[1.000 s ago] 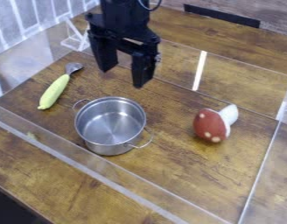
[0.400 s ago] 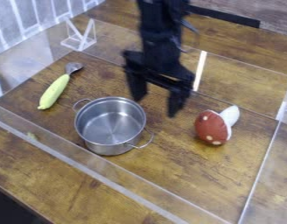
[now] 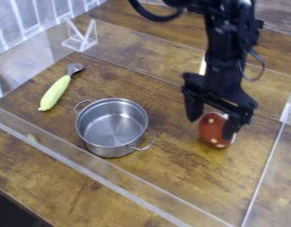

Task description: Put the mushroom in the silver pot

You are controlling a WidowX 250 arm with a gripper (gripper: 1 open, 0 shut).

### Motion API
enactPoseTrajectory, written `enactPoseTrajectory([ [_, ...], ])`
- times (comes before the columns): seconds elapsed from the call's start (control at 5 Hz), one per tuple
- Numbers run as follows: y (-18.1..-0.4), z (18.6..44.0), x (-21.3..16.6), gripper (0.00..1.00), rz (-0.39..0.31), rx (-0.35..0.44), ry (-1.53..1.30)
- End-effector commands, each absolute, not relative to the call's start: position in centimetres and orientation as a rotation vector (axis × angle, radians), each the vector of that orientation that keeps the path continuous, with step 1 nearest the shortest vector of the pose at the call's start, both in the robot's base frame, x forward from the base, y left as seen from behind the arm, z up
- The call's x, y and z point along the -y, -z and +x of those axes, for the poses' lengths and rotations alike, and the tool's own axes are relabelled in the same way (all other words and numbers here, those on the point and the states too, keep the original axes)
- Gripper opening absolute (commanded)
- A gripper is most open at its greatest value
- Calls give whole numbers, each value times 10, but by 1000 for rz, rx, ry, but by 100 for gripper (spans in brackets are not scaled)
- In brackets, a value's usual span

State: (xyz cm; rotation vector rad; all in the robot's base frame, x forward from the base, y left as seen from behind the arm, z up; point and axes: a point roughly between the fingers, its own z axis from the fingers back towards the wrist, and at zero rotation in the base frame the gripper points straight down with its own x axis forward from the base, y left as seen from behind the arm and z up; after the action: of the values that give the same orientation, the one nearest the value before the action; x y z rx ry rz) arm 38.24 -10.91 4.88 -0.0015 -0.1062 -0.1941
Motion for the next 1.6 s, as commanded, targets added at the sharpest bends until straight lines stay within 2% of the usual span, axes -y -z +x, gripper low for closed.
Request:
enactPoseTrajectory([
  [0.0, -60, 399, 120, 100, -10, 179, 182],
  [0.2, -49, 404, 116, 100, -6, 173, 140],
  [0.4, -46, 409, 111, 100, -6, 166, 90],
  [0.8, -58, 426, 94, 100, -17, 148, 175],
  [1.4, -69, 433, 95, 100, -17, 93, 76],
])
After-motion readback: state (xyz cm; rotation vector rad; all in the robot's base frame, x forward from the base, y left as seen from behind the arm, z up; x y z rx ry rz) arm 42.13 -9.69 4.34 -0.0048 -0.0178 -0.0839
